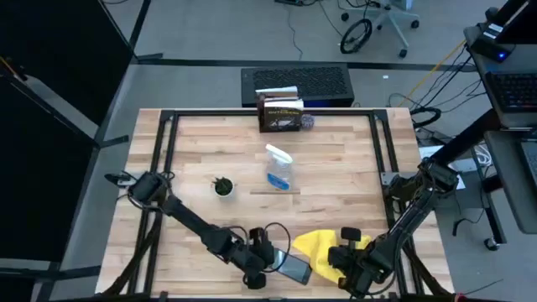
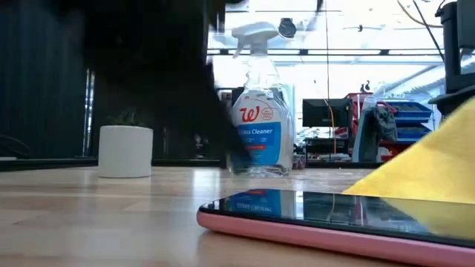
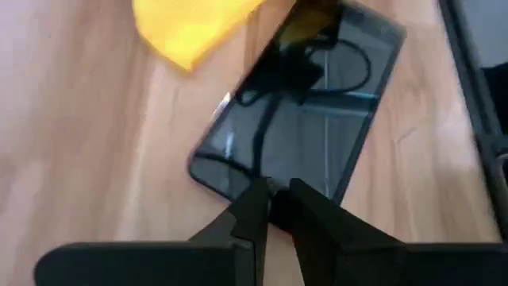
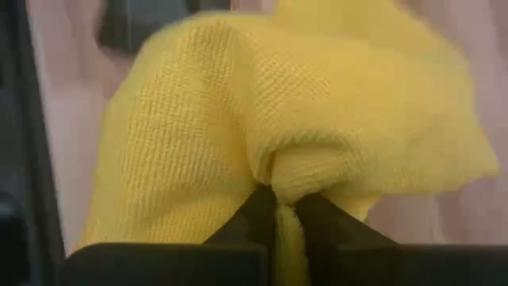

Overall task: Apply microfiber cloth
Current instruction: Wipe the front of the cellphone with a microfiber cloth

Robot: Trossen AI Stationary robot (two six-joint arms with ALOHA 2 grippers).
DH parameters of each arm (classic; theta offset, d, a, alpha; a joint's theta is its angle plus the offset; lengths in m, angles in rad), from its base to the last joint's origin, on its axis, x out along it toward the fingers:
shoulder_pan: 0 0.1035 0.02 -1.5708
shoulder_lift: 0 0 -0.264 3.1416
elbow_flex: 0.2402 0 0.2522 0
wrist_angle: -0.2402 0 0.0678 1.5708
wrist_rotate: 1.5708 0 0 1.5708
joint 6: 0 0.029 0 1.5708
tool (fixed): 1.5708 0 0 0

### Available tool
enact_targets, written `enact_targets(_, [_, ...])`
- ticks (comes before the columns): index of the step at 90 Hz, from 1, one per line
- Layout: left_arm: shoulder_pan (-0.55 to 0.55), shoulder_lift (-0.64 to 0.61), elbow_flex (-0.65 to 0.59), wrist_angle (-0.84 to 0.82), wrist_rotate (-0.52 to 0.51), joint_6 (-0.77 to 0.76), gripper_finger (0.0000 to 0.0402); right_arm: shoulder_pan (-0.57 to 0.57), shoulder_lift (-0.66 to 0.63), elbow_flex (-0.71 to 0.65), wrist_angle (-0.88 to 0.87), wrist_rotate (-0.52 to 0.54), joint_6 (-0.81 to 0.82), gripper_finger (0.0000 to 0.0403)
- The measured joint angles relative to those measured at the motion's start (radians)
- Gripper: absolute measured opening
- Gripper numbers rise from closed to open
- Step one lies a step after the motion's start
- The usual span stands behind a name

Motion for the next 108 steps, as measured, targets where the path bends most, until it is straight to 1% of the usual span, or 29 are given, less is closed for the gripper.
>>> enact_targets(3, [-0.012, -0.03, 0.005, 0.015, -0.001, 0.01, 0.0038, 0.003, 0.0, 0.001, 0.015, 0.026, 0.022, 0.0013])
enact_targets(7, [-0.027, -0.057, 0.007, 0.018, 0.011, 0.013, 0.0038, 0.001, 0.004, 0.001, 0.025, 0.028, 0.059, 0.0018])
enact_targets(13, [-0.049, -0.065, 0.007, 0.012, 0.057, 0.013, 0.0038, -0.009, 0.005, 0.001, 0.04, 0.01, 0.112, 0.0035])
enact_targets(18, [-0.06, -0.056, 0.003, -0.03, 0.076, 0.014, 0.0038, -0.017, -0.002, 0.001, 0.032, -0.026, 0.128, 0.0059])
enact_targets(26, [-0.067, -0.049, 0.001, -0.076, 0.073, 0.012, 0.0038, -0.029, -0.035, 0.001, -0.077, -0.12, 0.118, 0.0106])
enact_targets(32, [-0.067, -0.049, 0.005, -0.091, 0.065, 0.011, 0.0038, -0.032, -0.077, 0.001, -0.212, -0.154, 0.169, 0.0142])
enact_targets(37, [-0.066, -0.048, 0.005, -0.098, 0.06, 0.012, 0.0038, -0.032, -0.115, 0.001, -0.298, -0.151, 0.24, 0.0168])
enact_targets(43, [-0.06, -0.047, 0.004, -0.094, 0.053, 0.012, 0.0038, -0.032, -0.152, 0.001, -0.317, -0.108, 0.324, 0.0194])
enact_targets(50, [-0.052, -0.047, 0.005, -0.082, 0.046, 0.012, 0.0038, -0.032, -0.177, 0.001, -0.232, -0.044, 0.329, 0.0217])
enact_targets(59, [-0.05, -0.047, 0.005, -0.081, 0.041, 0.012, 0.0038, -0.024, -0.18, 0.001, -0.042, -0.007, 0.195, 0.0235])
enact_targets(66, [-0.053, -0.044, 0.0, -0.074, 0.041, 0.012, 0.0038, -0.009, -0.157, 0.002, 0.098, 0.023, 0.087, 0.024])
enact_targets(77, [-0.054, -0.038, -0.019, -0.08, 0.043, -0.017, 0.0038, 0.003, -0.084, 0.002, 0.255, 0.068, -0.005, 0.0242])
enact_targets(81, [-0.053, -0.03, -0.024, -0.078, 0.042, -0.04, 0.0038, 0.002, -0.046, 0.002, 0.304, 0.049, -0.031, 0.0242])
enact_targets(87, [-0.056, -0.016, -0.03, -0.073, 0.045, -0.056, 0.0038, -0.012, 0.013, 0.003, 0.352, -0.019, -0.077, 0.0242])
enact_targets(95, [-0.057, 0.026, -0.03, -0.043, 0.071, -0.065, 0.0038, -0.042, 0.069, 0.002, 0.35, -0.089, -0.104, 0.0242])
enact_targets(108, [-0.043, 0.097, -0.031, 0.067, 0.154, -0.067, 0.0038, -0.112, 0.117, 0.002, 0.351, -0.141, -0.142, 0.0235])
